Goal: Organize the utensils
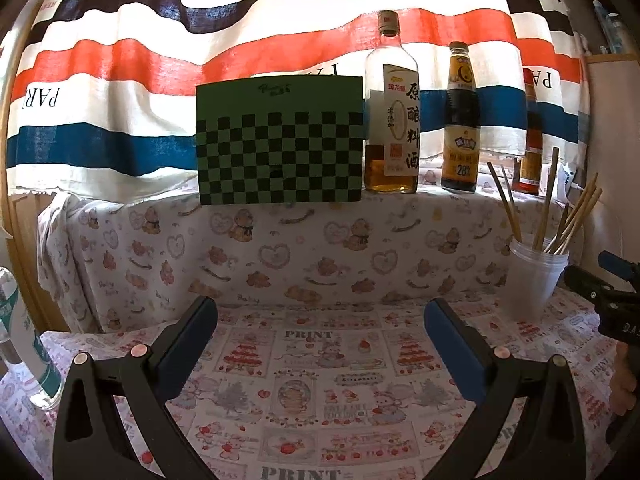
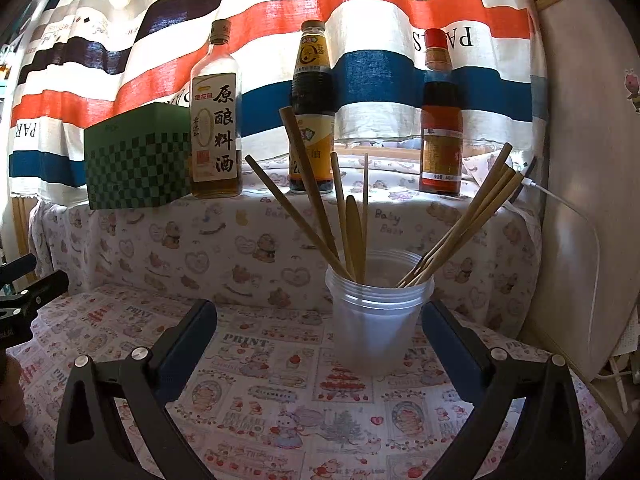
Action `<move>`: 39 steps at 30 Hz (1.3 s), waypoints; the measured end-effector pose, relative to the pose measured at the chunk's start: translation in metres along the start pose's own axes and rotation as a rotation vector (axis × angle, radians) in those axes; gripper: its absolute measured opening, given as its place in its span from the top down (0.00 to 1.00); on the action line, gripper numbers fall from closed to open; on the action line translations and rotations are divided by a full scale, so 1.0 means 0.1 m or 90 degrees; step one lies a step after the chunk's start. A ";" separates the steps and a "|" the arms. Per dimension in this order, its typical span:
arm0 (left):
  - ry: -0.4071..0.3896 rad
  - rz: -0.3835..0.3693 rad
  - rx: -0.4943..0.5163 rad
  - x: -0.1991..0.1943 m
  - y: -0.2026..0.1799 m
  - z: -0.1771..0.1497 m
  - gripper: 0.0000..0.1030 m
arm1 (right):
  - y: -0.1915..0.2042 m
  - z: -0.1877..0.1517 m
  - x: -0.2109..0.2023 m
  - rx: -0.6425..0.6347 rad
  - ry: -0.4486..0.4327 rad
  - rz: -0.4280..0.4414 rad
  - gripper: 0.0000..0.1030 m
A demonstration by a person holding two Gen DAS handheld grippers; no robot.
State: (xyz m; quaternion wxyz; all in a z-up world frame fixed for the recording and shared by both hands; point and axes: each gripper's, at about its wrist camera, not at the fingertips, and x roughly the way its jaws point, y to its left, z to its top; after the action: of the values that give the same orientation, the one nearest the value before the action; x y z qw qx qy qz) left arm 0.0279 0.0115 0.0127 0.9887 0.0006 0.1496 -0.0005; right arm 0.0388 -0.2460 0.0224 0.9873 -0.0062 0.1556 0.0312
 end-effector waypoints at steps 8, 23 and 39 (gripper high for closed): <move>-0.004 0.014 0.000 -0.01 0.01 0.00 0.00 | 0.02 -0.01 -0.02 -0.003 -0.001 0.008 0.00; -0.003 0.013 0.003 -0.01 0.01 0.00 0.00 | 0.01 0.00 -0.03 0.000 -0.001 0.005 0.00; -0.001 0.016 0.005 0.01 0.01 0.00 0.00 | 0.01 0.00 -0.03 0.002 -0.001 0.003 0.00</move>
State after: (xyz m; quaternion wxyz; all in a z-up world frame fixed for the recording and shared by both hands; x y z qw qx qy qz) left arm 0.0286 0.0122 0.0126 0.9888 0.0063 0.1486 0.0116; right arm 0.0362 -0.2452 0.0229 0.9874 -0.0043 0.1548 0.0329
